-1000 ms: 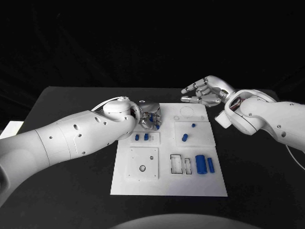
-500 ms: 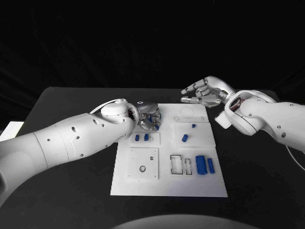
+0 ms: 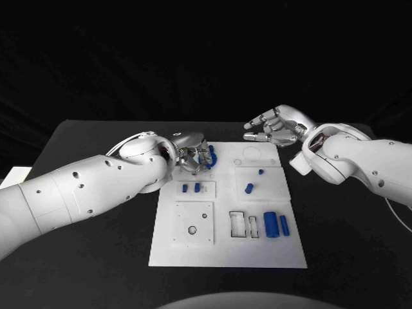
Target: Assemble the parts on the task board
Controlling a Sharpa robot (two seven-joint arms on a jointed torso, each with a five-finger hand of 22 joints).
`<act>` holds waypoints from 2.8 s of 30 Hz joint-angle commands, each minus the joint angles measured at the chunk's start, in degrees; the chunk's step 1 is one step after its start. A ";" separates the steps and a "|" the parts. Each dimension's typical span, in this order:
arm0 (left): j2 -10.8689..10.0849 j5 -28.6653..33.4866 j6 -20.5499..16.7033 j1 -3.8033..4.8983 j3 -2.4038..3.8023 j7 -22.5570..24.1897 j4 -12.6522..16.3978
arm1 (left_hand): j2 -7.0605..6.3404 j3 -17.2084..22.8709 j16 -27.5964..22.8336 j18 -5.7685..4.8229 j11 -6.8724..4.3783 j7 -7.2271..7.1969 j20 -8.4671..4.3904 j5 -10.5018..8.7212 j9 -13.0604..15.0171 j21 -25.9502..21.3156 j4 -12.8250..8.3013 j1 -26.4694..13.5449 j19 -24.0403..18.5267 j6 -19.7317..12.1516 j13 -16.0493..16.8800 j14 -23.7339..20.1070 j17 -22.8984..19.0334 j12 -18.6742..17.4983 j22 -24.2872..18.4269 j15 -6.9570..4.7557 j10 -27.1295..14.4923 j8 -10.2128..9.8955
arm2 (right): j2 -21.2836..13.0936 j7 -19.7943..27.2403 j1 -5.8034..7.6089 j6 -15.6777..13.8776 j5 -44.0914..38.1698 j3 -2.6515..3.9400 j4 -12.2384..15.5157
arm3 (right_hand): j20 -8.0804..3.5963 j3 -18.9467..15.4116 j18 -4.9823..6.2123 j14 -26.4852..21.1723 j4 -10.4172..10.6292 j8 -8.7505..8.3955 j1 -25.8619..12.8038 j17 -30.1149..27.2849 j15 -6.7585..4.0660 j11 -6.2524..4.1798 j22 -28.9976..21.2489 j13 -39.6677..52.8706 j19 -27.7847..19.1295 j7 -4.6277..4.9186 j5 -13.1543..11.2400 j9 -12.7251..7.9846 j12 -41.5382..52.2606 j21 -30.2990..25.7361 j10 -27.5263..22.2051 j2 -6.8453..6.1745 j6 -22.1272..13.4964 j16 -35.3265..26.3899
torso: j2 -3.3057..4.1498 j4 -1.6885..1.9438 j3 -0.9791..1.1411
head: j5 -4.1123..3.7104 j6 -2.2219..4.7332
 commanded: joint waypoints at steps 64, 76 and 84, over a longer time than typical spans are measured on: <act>-2.45 1.94 4.08 -1.53 -0.36 -3.82 -1.21 | -0.74 0.52 0.42 -0.47 0.09 0.01 0.16 -0.09 -0.11 -0.38 0.00 -2.38 1.14 0.44 0.11 2.37 -0.25 -1.24 0.01 0.37 0.91 -0.93 | -0.15 0.51 -0.20 1.00 -0.09 0.01 0.11 | -0.13 -0.41 1.09 4.59 0.04 0.23 -0.02 9.40 0.00 -0.07 -0.03 0.02 -0.34 -0.31 0.41 0.08 0.00 -0.36 -0.33 0.68 -0.05 -0.29 | -0.12 0.17 0.02 | 0.55 -0.95; -2.37 1.83 4.39 -1.53 -0.40 -4.15 -1.29 | -1.61 0.71 0.41 -0.52 0.75 0.96 0.41 -0.11 -0.89 -0.61 -0.47 -3.15 1.08 -1.87 0.11 2.26 -0.55 -2.46 -0.03 0.82 0.34 -2.87 | -0.22 0.48 -0.20 0.96 -0.09 0.01 0.10 | -0.13 -0.41 1.09 4.59 0.04 0.23 -0.02 9.40 0.00 -0.07 -0.03 0.02 -0.34 -0.31 0.41 0.08 0.00 -0.36 -0.33 0.68 -0.05 -0.29 | -0.19 0.21 0.02 | 0.42 -0.99; -3.01 1.96 3.72 -1.53 -0.40 -4.48 -1.02 | -2.33 1.12 0.38 -0.62 1.56 1.88 0.94 -0.03 -1.73 -0.59 -0.99 -3.60 1.11 -6.41 0.03 2.13 -1.01 -3.92 0.17 1.52 -0.59 -4.70 | -0.40 0.06 -0.20 1.06 -0.12 0.01 -0.12 | -0.14 -0.49 1.15 4.55 -0.03 0.24 -0.03 9.22 -0.01 -0.08 -0.31 -0.33 -0.45 -0.32 0.42 0.08 -0.47 -0.53 -0.59 0.74 -0.04 -0.43 | -0.15 0.17 -0.02 | 0.25 -0.91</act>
